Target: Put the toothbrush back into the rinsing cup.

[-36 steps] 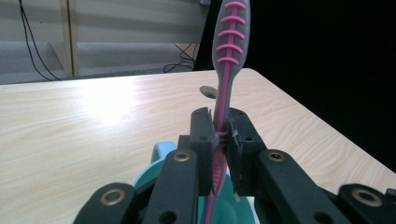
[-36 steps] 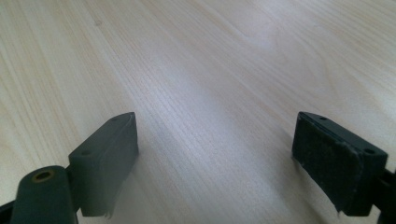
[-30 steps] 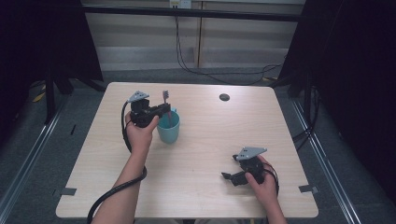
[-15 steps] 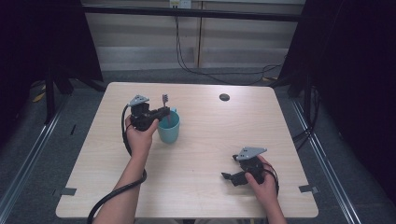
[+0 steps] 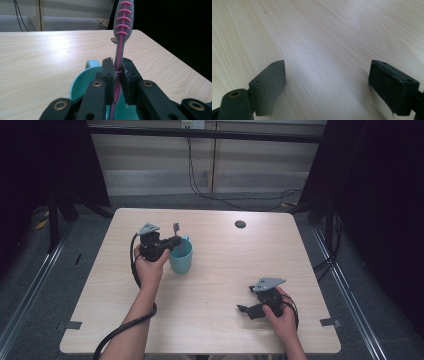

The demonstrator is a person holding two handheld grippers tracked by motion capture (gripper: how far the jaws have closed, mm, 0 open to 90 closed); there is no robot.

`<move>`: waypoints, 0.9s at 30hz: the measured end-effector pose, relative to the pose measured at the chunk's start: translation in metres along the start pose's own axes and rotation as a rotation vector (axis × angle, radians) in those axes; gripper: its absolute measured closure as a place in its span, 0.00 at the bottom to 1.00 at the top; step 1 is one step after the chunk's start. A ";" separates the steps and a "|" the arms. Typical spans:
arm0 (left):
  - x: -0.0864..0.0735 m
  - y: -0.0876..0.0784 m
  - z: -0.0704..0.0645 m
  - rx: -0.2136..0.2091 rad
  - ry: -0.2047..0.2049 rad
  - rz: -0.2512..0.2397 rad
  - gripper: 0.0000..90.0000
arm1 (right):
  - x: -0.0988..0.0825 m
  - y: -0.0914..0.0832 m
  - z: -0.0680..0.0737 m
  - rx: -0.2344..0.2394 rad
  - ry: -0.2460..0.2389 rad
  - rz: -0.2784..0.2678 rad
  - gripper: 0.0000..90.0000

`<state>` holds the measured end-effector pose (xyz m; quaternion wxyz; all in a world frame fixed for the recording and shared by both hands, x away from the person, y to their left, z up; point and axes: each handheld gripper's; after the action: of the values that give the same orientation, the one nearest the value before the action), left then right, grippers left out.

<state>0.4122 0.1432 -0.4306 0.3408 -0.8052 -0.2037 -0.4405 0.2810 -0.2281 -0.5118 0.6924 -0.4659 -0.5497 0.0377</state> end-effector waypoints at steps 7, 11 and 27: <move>-0.002 -0.001 0.001 0.008 -0.004 0.001 0.91 | 0.000 0.000 0.000 0.000 0.000 0.000 0.16; -0.002 -0.001 0.001 0.009 -0.006 0.000 0.91 | 0.000 0.000 0.000 0.000 0.000 0.000 0.16; -0.004 -0.003 0.002 0.034 -0.003 0.010 0.91 | 0.000 0.000 0.000 0.001 0.000 -0.001 0.16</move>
<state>0.4092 0.1466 -0.4341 0.3564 -0.8010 -0.2075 -0.4340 0.2810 -0.2280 -0.5118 0.6926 -0.4654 -0.5498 0.0375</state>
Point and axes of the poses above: each handheld gripper's, and its own axes: y roughly forward along the jaws, x roughly out of its top, z roughly to its left, and after that the axes turned 5 degrees about -y, right-handed
